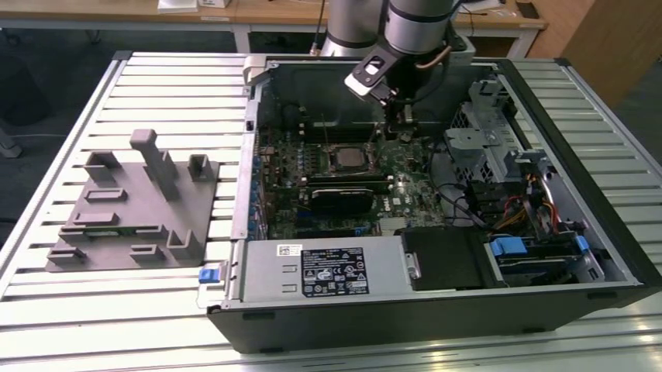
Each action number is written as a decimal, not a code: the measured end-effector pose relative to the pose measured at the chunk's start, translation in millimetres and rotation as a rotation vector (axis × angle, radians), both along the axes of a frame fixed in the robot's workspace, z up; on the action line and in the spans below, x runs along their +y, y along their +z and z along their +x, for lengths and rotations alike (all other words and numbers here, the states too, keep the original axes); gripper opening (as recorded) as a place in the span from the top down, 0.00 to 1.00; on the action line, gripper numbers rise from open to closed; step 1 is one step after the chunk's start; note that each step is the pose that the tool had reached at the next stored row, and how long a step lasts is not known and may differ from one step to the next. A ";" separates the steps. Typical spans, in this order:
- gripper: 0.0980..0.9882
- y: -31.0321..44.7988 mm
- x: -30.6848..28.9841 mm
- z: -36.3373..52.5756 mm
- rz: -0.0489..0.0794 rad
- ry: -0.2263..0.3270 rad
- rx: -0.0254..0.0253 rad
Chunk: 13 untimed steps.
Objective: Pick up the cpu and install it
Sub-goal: 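Close the cpu cover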
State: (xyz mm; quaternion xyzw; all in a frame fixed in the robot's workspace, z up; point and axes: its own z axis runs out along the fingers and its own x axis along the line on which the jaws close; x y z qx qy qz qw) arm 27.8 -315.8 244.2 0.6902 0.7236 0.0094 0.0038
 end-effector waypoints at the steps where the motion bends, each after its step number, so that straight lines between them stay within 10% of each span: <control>1: 0.99 -0.1 0.0 -0.8 0.000 0.000 -0.0001; 13: 0.99 -0.8 0.1 -12.0 0.000 0.000 0.0000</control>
